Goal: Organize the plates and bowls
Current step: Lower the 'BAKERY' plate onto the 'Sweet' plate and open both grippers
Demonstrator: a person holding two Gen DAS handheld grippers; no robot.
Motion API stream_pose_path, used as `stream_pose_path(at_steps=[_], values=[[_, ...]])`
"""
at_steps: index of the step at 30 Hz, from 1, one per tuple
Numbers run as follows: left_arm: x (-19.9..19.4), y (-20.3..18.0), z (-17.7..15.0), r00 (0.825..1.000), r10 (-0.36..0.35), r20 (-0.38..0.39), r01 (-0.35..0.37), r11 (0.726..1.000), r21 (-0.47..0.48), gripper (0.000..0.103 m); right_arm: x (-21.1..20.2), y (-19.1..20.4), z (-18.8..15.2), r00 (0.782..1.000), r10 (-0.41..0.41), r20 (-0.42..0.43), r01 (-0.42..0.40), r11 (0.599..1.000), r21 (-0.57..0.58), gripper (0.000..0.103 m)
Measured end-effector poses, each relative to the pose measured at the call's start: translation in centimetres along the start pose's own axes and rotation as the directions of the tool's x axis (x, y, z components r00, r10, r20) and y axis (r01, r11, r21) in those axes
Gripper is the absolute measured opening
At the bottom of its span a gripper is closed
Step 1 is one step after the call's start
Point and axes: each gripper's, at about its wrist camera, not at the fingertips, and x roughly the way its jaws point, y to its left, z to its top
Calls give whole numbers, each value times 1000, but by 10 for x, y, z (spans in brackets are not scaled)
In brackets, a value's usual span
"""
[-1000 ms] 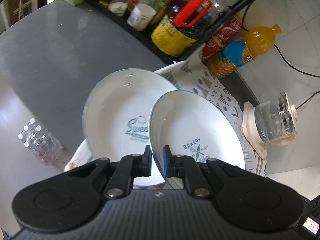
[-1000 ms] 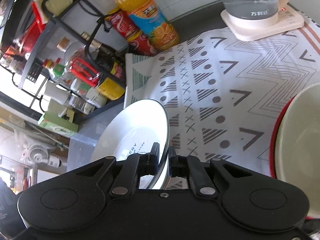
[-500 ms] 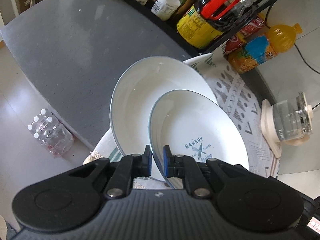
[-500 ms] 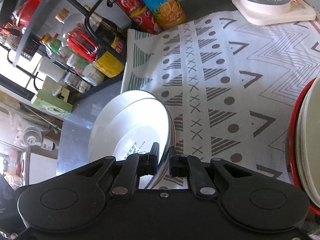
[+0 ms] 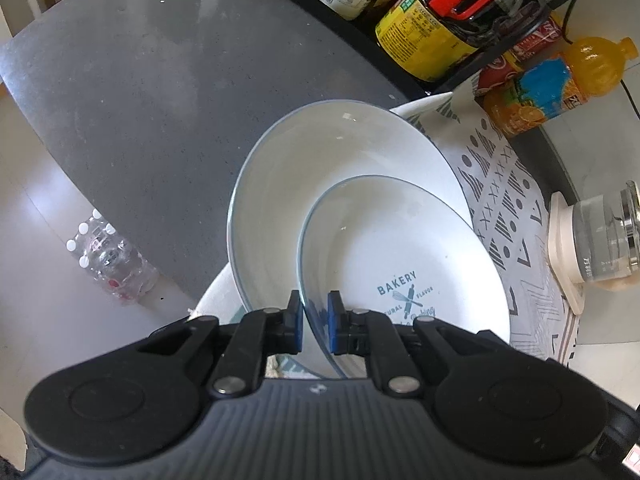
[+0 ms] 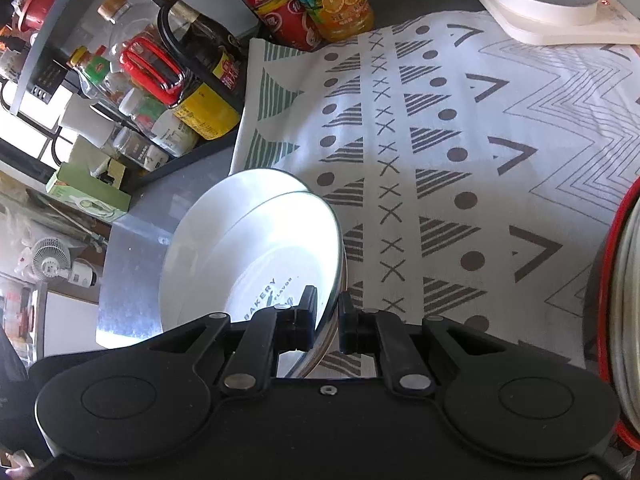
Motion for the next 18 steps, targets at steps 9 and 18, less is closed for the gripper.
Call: stream_pose_path(at_steps=[9, 18], values=[[5, 4, 8, 1000, 15, -1, -15, 1000, -19, 9, 13, 5, -2, 999, -20, -43, 19, 1000, -23, 9], [7, 10, 25, 998, 54, 30, -53, 998, -23, 8, 17, 3, -1, 999, -11, -48, 10, 1000, -11, 10]])
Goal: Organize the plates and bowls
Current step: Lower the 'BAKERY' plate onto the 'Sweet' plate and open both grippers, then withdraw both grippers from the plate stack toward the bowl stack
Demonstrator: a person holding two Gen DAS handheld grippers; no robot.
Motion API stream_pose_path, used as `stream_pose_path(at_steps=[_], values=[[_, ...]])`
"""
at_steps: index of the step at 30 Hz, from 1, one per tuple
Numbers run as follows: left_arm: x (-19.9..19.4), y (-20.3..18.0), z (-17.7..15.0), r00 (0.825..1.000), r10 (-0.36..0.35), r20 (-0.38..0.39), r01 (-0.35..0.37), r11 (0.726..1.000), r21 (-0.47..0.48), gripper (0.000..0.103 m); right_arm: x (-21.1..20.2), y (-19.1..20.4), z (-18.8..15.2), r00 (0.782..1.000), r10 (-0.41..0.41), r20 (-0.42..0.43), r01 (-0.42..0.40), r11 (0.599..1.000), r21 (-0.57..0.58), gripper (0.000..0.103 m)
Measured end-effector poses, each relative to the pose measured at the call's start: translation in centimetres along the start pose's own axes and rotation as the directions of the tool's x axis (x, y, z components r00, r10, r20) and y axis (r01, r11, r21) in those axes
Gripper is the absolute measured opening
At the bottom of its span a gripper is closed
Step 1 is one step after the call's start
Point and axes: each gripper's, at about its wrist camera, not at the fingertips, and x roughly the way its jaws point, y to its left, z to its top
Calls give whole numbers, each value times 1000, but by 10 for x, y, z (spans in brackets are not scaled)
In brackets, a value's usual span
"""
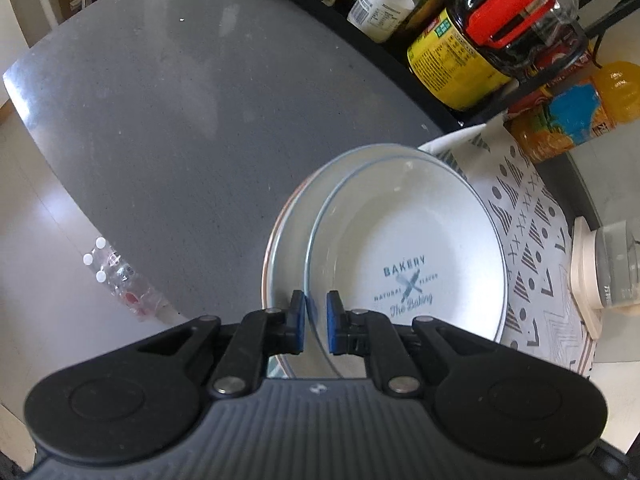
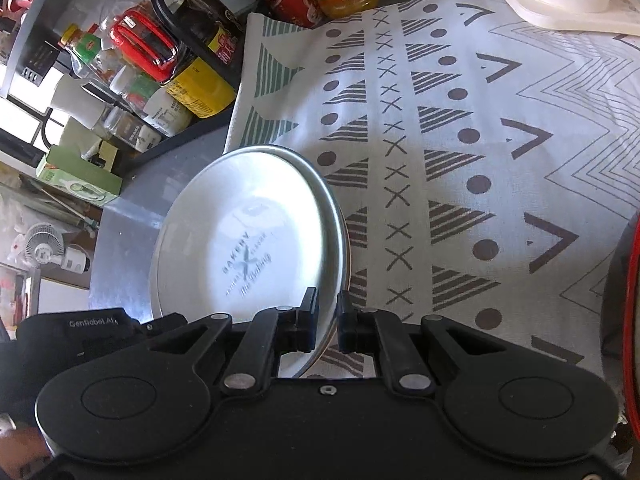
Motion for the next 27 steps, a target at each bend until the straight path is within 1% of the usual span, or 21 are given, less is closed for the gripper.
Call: stream_pose_path(at_steps=[3, 7, 8, 9, 11, 12, 14, 15, 16, 18, 19, 20, 22, 23, 24, 25, 26, 27], values=[[1, 0, 4, 1000, 6, 1, -6, 1000, -2, 8, 0, -1, 0, 1000, 20, 3, -20, 1000, 10, 10], [-2, -2, 9, 999, 22, 36, -22, 1000, 8, 8, -7, -1, 1, 1000, 21, 22, -21, 1000, 19, 12], [-3, -3, 10, 999, 27, 41, -27, 1000, 10, 7, -10, -2, 1, 999, 22, 30, -23, 1000, 18, 14], [-3, -3, 12, 998, 32, 48, -32, 999, 11, 7, -13, -3, 1, 999, 26, 36, -27, 1000, 16, 16], [-6, -5, 14, 996, 51, 67, -52, 998, 20, 7, -20, -6, 1, 998, 24, 56, -25, 999, 23, 30], [-7, -6, 15, 996, 56, 69, -57, 998, 17, 7, -24, -8, 1, 997, 19, 68, -21, 999, 28, 33], [-8, -7, 16, 996, 68, 64, -69, 997, 17, 8, -31, -13, 1, 996, 18, 92, -21, 999, 40, 45], [-9, -8, 16, 995, 73, 63, -75, 997, 20, 8, -34, -16, 1, 995, 18, 102, -22, 999, 47, 47], [-10, -10, 16, 995, 80, 67, -81, 996, 23, 11, -37, -19, 1, 994, 17, 112, -23, 998, 54, 49], [-13, -13, 15, 994, 82, 70, -84, 996, 26, 12, -43, -25, -1, 991, 23, 131, -32, 997, 64, 49], [-13, -15, 15, 994, 81, 68, -83, 996, 25, 13, -45, -28, -3, 990, 30, 140, -40, 997, 70, 51], [-13, -16, 14, 994, 84, 63, -86, 996, 25, 15, -48, -31, -4, 988, 37, 149, -49, 996, 78, 55], [-15, -21, 12, 995, 83, 59, -85, 996, 31, 21, -52, -36, -8, 985, 38, 168, -55, 994, 98, 62], [-18, -23, 10, 995, 74, 70, -77, 996, 37, 24, -55, -39, -10, 983, 36, 177, -55, 993, 104, 64], [-22, -26, 8, 994, 63, 88, -68, 997, 49, 29, -56, -40, -12, 982, 40, 185, -60, 993, 104, 65], [-26, -29, 7, 993, 60, 103, -67, 996, 63, 37, -59, -41, -14, 979, 45, 199, -67, 992, 104, 68], [-31, -33, 5, 991, 60, 117, -69, 995, 78, 42, -61, -42, -16, 977, 45, 207, -67, 993, 101, 70], [-34, -36, 3, 990, 58, 126, -70, 994, 88, 52, -64, -43, -18, 976, 41, 216, -63, 993, 100, 70]])
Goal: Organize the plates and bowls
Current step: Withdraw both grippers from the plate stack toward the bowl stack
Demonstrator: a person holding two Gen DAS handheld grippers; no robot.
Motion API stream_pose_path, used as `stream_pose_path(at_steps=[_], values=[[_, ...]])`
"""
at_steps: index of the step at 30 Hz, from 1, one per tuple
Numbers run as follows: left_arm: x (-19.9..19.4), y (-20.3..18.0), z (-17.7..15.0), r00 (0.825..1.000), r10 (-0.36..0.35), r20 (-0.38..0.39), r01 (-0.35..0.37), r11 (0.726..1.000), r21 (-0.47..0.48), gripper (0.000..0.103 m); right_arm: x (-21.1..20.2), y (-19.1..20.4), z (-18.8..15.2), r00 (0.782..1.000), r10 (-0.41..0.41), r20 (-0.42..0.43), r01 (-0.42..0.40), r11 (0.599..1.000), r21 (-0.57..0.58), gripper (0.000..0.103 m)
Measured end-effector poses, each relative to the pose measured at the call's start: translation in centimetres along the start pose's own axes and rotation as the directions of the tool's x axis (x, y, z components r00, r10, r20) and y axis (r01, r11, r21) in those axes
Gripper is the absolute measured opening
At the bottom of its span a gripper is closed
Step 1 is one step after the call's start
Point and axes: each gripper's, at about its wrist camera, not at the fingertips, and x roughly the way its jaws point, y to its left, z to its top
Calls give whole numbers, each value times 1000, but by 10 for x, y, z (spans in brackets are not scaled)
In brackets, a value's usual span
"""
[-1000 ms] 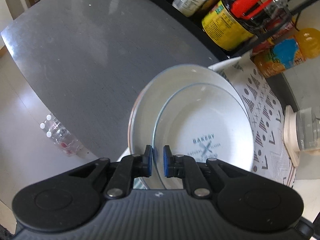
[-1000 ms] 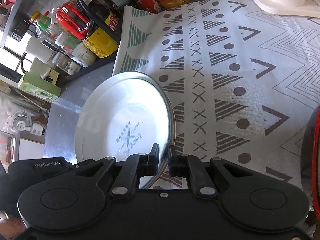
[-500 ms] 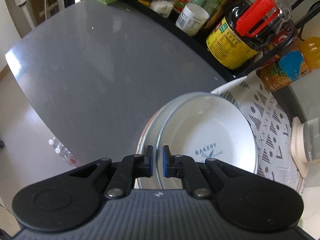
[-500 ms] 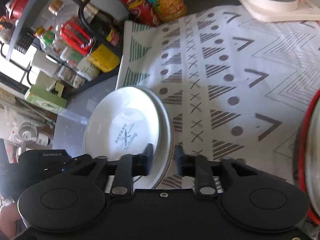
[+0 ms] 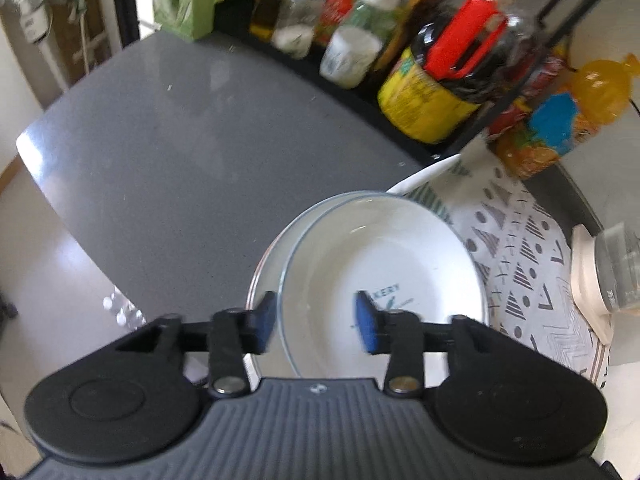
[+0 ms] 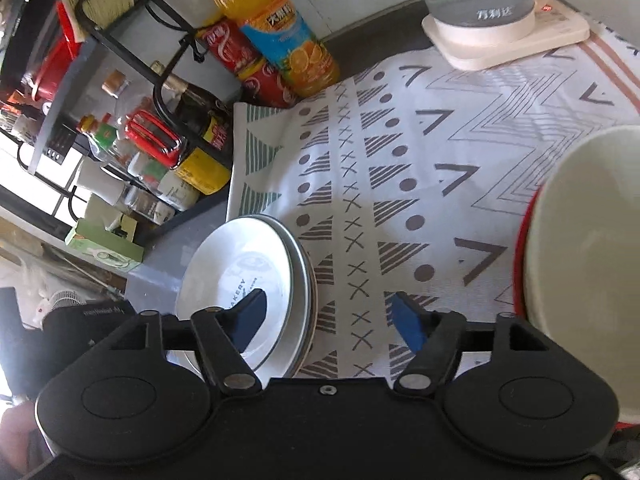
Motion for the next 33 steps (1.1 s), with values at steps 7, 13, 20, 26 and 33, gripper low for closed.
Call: stream_pose_path(at_steps=[7, 13, 20, 26, 33], values=[[-22, -24, -15, 998, -33, 46, 30, 998, 62, 76, -27, -8, -7, 998, -1, 55, 2, 1000, -14, 82], [-38, -46, -36, 994, -90, 61, 82, 989, 122, 84, -56, -14, -11, 995, 2, 97, 2, 999, -35, 89], [-49, -67, -56, 988, -144, 54, 134, 979, 156, 90, -86, -27, -16, 986, -43, 162, 51, 998, -47, 93], [-52, -89, -76, 983, -182, 22, 173, 963, 206, 90, -105, -45, -17, 974, -76, 216, 79, 997, -7, 93], [-49, -119, -95, 974, -225, -23, 223, 937, 269, 90, -112, -68, -15, 962, -130, 241, 119, 991, 60, 93]])
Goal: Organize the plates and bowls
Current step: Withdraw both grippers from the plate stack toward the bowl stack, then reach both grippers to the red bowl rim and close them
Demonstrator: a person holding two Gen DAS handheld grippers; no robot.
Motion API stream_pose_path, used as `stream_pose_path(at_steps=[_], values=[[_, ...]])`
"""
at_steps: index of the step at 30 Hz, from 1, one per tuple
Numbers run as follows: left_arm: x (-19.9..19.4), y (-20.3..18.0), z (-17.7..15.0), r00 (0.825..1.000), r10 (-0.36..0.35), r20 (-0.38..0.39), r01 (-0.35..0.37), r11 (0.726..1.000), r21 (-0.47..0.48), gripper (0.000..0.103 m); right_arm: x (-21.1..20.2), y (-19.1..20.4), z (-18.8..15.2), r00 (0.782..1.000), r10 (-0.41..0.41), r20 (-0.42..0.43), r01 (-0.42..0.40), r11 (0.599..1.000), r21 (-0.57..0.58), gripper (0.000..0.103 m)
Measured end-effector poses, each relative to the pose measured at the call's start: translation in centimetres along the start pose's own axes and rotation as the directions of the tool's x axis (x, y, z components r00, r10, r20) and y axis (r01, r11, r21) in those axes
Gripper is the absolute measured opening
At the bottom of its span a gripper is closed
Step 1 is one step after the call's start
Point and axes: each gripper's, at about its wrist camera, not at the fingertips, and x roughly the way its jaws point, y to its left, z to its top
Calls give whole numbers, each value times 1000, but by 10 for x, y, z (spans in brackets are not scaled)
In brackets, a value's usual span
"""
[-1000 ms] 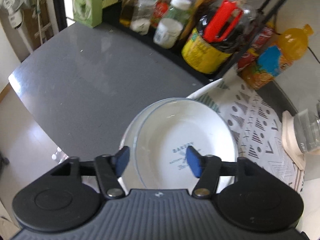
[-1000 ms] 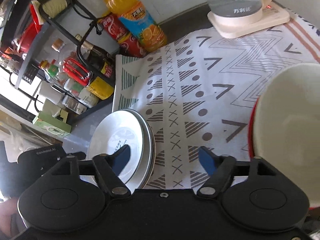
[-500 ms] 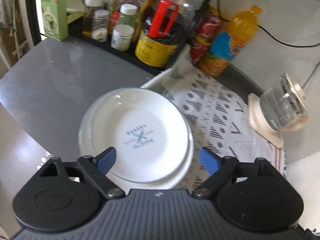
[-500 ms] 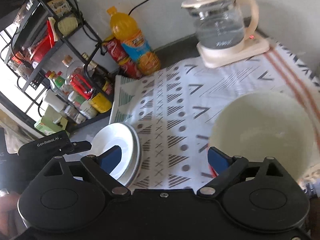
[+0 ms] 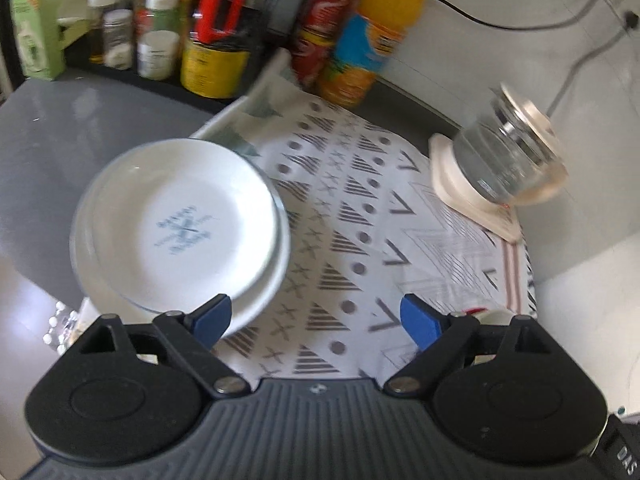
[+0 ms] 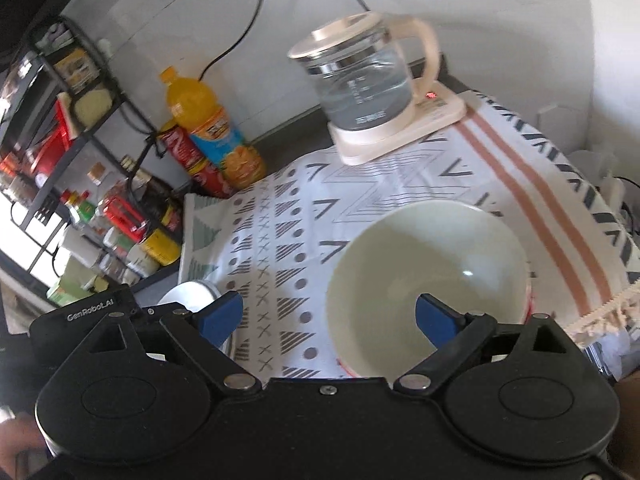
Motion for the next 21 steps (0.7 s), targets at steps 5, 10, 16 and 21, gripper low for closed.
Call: stream_pose_path(at_steps=[5, 10, 16, 21], values=[[17, -20, -6, 999, -32, -42, 34, 998, 46, 90, -2, -13, -2, 999, -25, 29, 23, 998, 53, 93], [32, -40, -13, 993, -73, -92, 83, 991, 108, 90, -6, -26, 1, 997, -53, 64, 46, 993, 109, 93], [44, -60, -16, 984, -108, -143, 131, 979, 159, 90, -10, -49, 4, 990, -114, 79, 99, 981, 169, 93], [53, -73, -15, 976, -127, -178, 161, 968, 192, 90, -11, -67, 4, 982, -169, 79, 149, 966, 213, 93]])
